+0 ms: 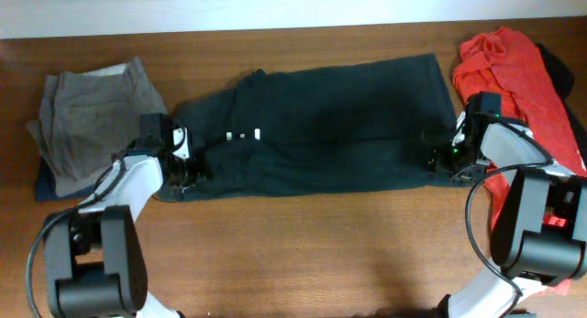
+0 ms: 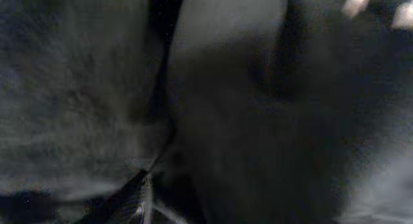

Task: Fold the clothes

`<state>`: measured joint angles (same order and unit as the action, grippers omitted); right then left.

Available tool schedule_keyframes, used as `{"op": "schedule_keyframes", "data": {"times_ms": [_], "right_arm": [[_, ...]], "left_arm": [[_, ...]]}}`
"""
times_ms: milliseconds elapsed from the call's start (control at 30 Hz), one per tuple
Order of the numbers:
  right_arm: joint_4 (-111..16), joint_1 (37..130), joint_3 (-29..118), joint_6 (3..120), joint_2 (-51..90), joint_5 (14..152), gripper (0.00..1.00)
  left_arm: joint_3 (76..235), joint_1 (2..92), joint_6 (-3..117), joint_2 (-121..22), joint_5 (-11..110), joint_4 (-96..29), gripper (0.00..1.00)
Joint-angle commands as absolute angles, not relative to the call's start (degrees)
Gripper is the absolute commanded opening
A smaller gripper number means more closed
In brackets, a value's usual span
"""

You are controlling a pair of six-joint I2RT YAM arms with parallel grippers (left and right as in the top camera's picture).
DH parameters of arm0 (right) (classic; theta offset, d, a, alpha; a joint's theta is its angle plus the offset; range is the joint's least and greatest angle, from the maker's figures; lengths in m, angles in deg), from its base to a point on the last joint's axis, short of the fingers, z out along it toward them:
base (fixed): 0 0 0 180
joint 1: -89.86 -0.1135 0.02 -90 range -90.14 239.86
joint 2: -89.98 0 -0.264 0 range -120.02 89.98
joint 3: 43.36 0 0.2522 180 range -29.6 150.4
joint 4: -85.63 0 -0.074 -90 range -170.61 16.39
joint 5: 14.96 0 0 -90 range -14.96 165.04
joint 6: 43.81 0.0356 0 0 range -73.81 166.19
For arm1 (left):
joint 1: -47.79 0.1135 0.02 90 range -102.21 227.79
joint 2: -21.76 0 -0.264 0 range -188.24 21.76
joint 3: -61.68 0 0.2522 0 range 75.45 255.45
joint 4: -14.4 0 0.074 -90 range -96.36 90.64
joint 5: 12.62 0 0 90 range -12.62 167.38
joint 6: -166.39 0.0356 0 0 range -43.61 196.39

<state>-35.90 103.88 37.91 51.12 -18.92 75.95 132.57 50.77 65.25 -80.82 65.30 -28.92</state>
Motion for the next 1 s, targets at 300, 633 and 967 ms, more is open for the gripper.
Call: {"op": "schedule_keyframes", "data": {"times_ms": [300, 633, 967], "right_arm": [[-14.8, 105.3, 37.1, 58.3, -21.0, 72.8, 0.66], [-11.0, 109.3, 37.1, 60.2, -21.0, 70.2, 0.66], [-13.3, 109.3, 41.8, 54.5, -5.7, 79.3, 0.70]], "left_arm": [[131.5, 51.0, 63.9, -85.8, 72.8, -54.3, 0.45], [131.5, 54.1, 63.7, -85.8, 78.7, -53.9, 0.45], [140.2, 54.6, 65.8, -81.6, 71.0, -53.9, 0.51]]}}
